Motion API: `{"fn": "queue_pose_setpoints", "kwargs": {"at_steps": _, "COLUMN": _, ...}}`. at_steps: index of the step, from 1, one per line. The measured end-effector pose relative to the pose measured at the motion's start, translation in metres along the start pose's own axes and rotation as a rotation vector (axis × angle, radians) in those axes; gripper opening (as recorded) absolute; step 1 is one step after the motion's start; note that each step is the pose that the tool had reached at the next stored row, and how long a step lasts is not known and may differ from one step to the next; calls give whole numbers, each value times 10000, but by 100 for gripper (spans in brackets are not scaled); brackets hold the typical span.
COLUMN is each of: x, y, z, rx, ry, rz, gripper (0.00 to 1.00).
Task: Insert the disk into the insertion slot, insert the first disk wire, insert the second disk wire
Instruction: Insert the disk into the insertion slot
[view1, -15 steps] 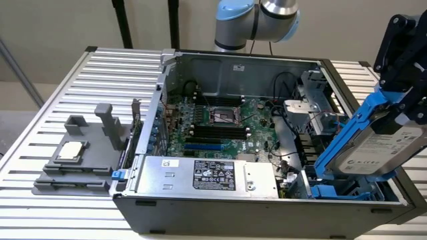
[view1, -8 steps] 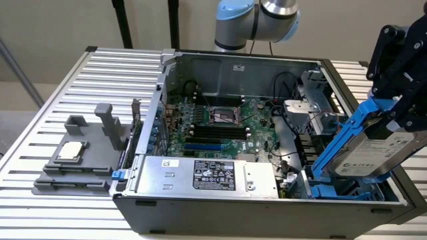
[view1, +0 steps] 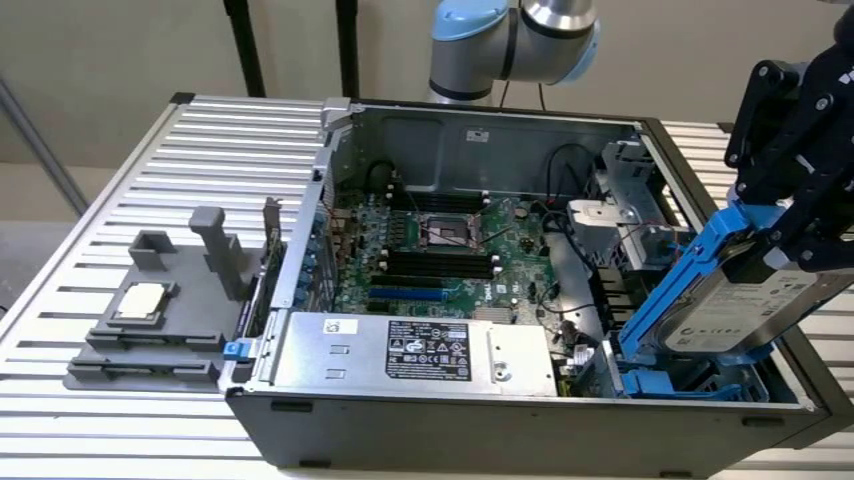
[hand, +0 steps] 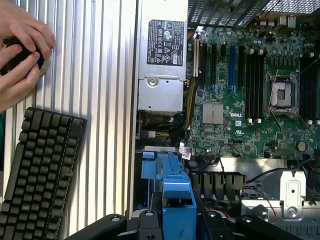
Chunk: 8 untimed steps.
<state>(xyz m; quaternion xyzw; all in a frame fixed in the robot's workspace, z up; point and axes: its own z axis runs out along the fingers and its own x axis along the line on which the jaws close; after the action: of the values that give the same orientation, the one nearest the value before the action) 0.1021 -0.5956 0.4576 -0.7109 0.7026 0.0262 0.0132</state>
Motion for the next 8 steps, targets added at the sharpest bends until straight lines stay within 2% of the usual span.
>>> {"fn": "queue_pose_setpoints", "kwargs": {"at_steps": 8, "x": 2, "y": -5, "z": 26, "rx": 0, "ry": -2, "rz": 0, "gripper": 33}}
